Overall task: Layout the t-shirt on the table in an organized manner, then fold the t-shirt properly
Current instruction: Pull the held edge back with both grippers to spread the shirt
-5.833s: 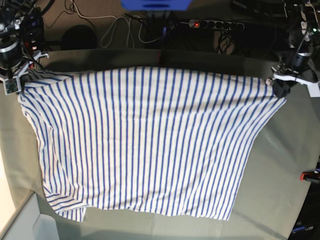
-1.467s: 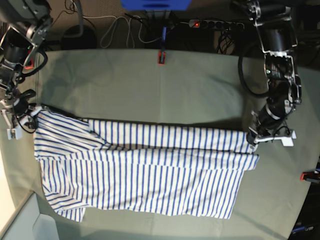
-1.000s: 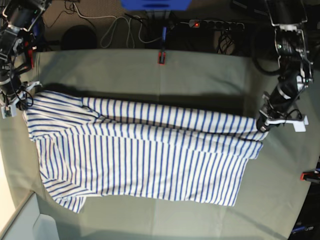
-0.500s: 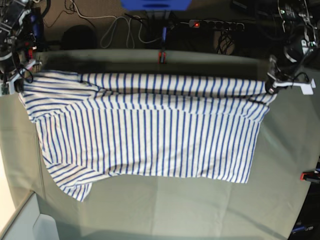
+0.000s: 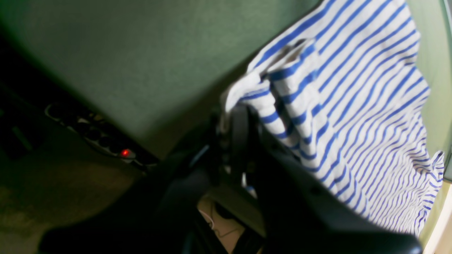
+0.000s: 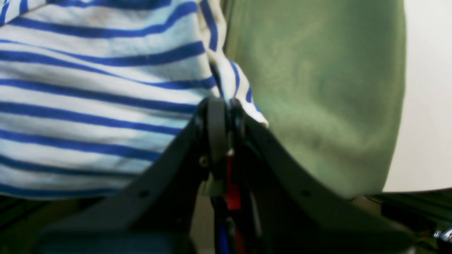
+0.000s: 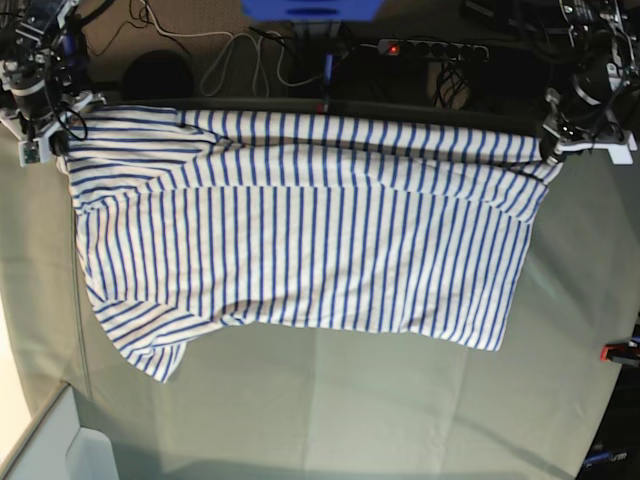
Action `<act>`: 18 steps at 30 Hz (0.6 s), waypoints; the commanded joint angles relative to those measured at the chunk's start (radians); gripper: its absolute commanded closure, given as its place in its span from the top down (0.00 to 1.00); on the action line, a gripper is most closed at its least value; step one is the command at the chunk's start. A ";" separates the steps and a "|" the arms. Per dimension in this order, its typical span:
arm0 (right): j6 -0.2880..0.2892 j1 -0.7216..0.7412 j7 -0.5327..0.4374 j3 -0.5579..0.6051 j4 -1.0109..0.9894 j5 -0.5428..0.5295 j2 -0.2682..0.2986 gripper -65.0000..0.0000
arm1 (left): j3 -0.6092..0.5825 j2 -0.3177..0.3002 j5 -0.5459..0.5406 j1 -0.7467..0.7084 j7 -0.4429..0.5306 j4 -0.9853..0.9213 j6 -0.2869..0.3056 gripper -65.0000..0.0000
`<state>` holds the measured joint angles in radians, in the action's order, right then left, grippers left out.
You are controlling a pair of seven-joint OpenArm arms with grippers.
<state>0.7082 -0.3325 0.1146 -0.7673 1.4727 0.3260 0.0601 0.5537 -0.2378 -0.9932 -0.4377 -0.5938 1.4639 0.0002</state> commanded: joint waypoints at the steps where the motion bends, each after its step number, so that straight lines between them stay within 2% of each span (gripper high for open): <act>1: -0.010 0.002 -0.025 0.002 0.016 -0.014 0.013 0.00 | 0.007 -0.018 -0.008 0.000 0.027 0.013 -0.001 0.00; 3: -0.010 0.002 -0.025 0.007 0.018 -0.014 0.013 0.09 | 0.007 -0.016 -0.008 0.001 0.027 0.013 -0.001 0.00; 6: -0.010 0.002 -0.025 0.007 0.019 -0.014 0.013 0.28 | 0.006 -0.004 -0.008 0.013 0.025 0.013 -0.001 0.01; 10: -0.010 0.013 -0.025 -0.025 0.044 -0.014 0.013 0.48 | 0.012 -0.004 -0.008 0.023 -0.045 0.013 -0.001 0.16; 14: -0.010 0.003 -0.026 -0.057 0.127 -0.015 -0.019 0.52 | 0.016 0.019 -0.010 0.038 -0.067 0.019 -0.001 0.31; 18: -0.010 -0.043 -0.025 -0.053 0.205 -0.015 -0.065 0.52 | 0.056 0.051 -0.010 0.040 -0.068 0.033 -0.001 0.34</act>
<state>0.7078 -0.3656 0.1070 -0.8139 1.6611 0.3206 -0.0177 0.5991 -0.1692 -0.9897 -0.3992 -0.6769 1.4780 -0.0040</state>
